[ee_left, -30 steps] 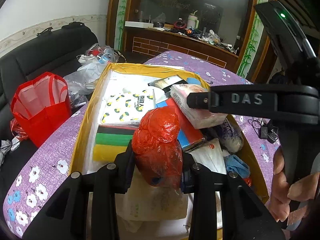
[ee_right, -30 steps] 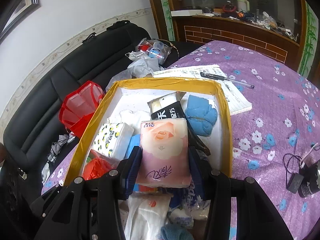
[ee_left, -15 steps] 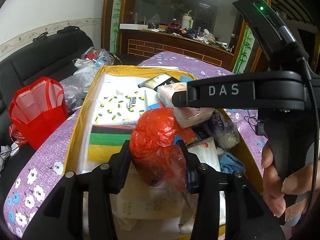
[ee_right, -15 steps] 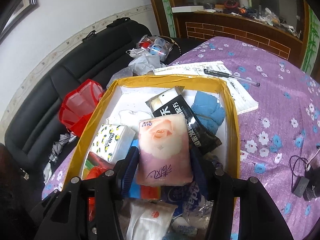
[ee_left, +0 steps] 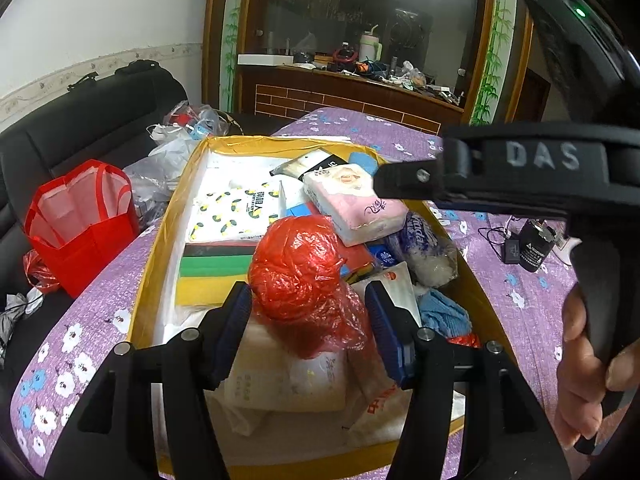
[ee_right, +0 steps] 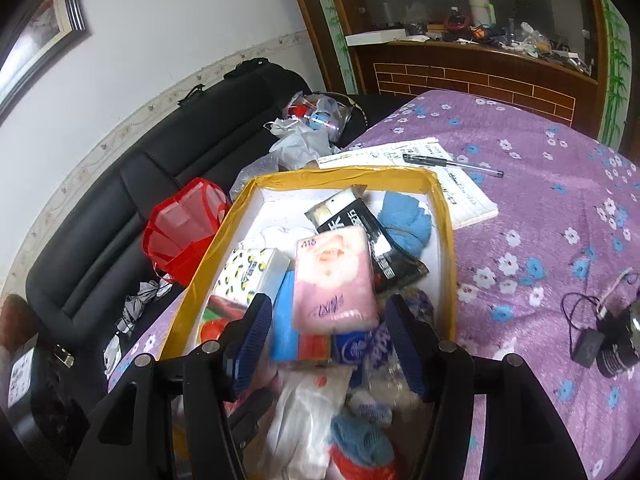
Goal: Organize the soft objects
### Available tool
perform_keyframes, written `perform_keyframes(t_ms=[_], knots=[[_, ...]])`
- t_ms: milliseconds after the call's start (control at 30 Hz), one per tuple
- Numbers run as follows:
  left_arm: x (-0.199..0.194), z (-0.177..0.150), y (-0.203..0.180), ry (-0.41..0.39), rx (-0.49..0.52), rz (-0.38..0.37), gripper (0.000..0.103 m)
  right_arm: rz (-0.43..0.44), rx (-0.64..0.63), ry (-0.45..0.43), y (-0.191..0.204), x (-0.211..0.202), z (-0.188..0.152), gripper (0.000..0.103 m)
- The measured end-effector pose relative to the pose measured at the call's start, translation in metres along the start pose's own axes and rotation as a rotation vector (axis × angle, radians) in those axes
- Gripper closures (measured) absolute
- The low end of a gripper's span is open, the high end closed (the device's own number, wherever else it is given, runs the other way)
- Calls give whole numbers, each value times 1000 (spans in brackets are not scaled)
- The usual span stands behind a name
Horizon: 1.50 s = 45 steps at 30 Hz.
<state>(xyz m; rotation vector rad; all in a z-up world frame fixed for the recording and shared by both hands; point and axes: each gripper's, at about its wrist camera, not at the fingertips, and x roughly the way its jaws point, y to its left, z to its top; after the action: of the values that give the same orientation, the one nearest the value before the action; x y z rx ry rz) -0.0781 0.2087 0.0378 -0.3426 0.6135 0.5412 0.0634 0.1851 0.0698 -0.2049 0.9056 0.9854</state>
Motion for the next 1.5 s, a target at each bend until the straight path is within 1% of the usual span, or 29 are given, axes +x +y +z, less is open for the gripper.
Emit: perform_keyframes(t_ms=[67, 333, 433, 600, 667, 767, 867, 933, 1000, 1067, 1167, 1233, 1333, 1367, 1400, 1467, 1500], knots=[[-3, -2, -2, -8, 1, 7, 33, 0, 5, -8, -2, -5, -5, 40], [-13, -7, -11, -29, 19, 41, 31, -7, 35, -28, -17, -25, -26, 37], [-17, -10, -14, -42, 20, 62, 24, -10, 38, -35, -22, -34, -35, 36], [-24, -13, -24, -64, 34, 88, 23, -30, 37, -59, -30, -56, -52, 25], [-26, -15, -27, -73, 41, 106, 21, -46, 33, -69, -34, -67, -61, 23], [-30, -17, -31, -89, 46, 125, 21, -71, 26, -76, -41, -80, -75, 20], [-32, -19, -36, -97, 51, 134, 21, -79, 27, -78, -49, -90, -90, 17], [-34, -20, -40, -107, 58, 157, 21, -94, 25, -83, -53, -98, -101, 17], [-37, -21, -43, -124, 63, 183, 20, -105, 17, -95, -56, -103, -110, 11], [-41, -23, -47, -148, 65, 213, 17, -135, 2, -123, -59, -109, -121, 8], [-47, -26, -56, -194, 89, 263, 15, -171, -25, -151, -62, -112, -130, 7], [-48, -27, -63, -201, 116, 273, 15, -183, -36, -160, -63, -113, -130, 7], [-46, -29, -73, -182, 162, 267, 15, -168, -34, -176, -64, -117, -131, 7], [-44, -29, -75, -174, 170, 275, 15, -166, -34, -175, -64, -116, -131, 7], [-43, -28, -77, -171, 173, 284, 15, -166, -34, -172, -64, -116, -132, 6], [-40, -26, -78, -167, 170, 339, 15, -163, -37, -157, -64, -112, -133, 6], [-40, -27, -77, -169, 167, 337, 15, -164, -39, -146, -64, -111, -134, 6]])
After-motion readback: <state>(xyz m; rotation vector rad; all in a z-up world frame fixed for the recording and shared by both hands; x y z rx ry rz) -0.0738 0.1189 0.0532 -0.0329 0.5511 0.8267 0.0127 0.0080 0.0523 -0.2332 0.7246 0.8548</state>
